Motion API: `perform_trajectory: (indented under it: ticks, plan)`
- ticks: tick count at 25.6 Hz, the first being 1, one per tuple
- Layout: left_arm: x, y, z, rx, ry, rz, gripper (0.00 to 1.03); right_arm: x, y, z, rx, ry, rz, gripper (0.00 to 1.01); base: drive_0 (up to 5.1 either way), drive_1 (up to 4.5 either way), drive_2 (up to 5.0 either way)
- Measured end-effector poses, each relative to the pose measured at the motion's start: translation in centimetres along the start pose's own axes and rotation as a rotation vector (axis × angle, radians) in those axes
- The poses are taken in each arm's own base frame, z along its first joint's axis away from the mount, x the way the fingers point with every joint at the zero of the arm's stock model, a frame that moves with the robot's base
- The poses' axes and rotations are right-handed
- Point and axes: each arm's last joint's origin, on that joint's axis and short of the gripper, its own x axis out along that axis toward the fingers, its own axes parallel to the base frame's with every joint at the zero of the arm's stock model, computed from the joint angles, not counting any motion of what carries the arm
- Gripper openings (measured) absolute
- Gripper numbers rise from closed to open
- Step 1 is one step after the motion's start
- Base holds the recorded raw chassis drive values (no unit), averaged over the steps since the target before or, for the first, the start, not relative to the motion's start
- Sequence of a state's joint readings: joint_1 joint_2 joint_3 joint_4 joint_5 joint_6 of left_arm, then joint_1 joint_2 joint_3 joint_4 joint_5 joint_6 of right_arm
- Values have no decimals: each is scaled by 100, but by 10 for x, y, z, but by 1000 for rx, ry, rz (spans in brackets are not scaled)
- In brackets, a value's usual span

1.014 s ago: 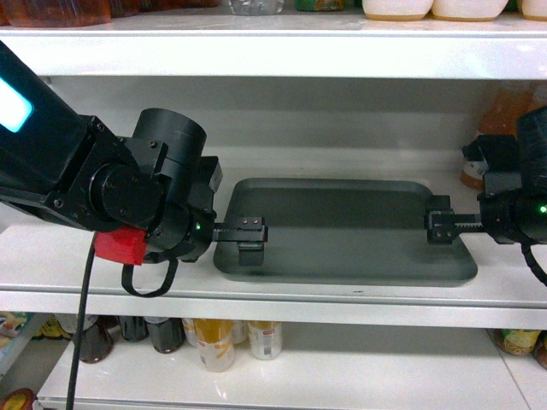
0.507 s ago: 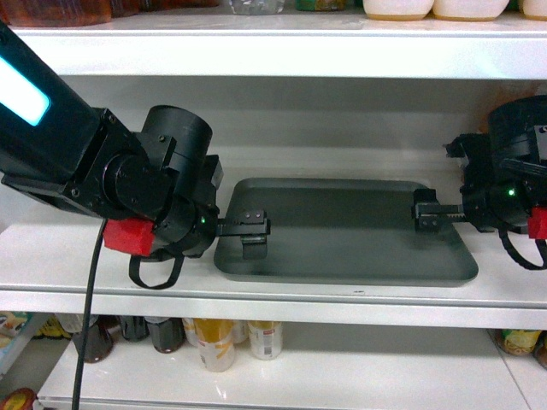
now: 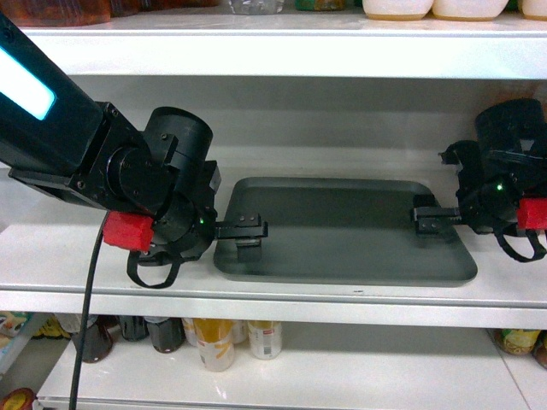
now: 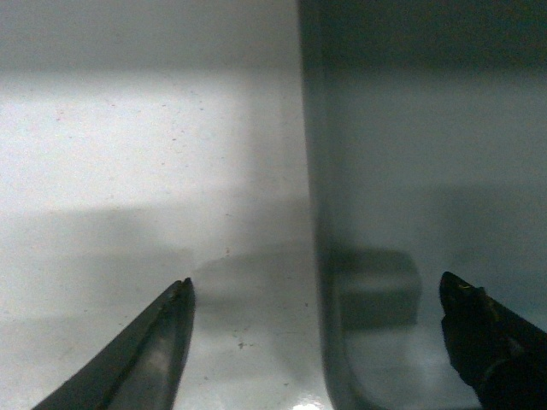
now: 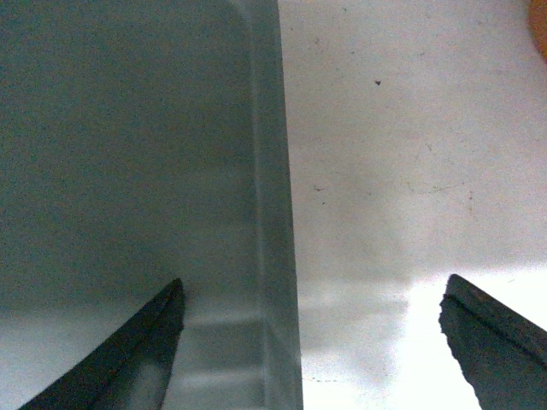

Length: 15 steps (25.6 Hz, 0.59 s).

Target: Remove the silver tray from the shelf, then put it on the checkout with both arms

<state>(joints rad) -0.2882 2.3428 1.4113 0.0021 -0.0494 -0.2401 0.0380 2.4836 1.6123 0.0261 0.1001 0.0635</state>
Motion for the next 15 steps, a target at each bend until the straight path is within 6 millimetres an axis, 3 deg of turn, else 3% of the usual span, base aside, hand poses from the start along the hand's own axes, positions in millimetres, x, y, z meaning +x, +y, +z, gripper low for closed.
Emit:
perform_trajectory:
  ticks: [3,4,9,15]
  plan:
    - [0,2,-1,-1,14,9,58,0,0,-2,17,25,20,64,0,0,0]
    - [0,3,-2,-1,20,17,53,0,1,-2,17,28,22,58,0,0,0]
    - [0,4,-2,-3,26,24,37,0,1,-3,16,31,25,42,0,0,0]
    - [0,3,-2,-3,27,18,24,0,1,-3,15,35,27,29,0,0,0]
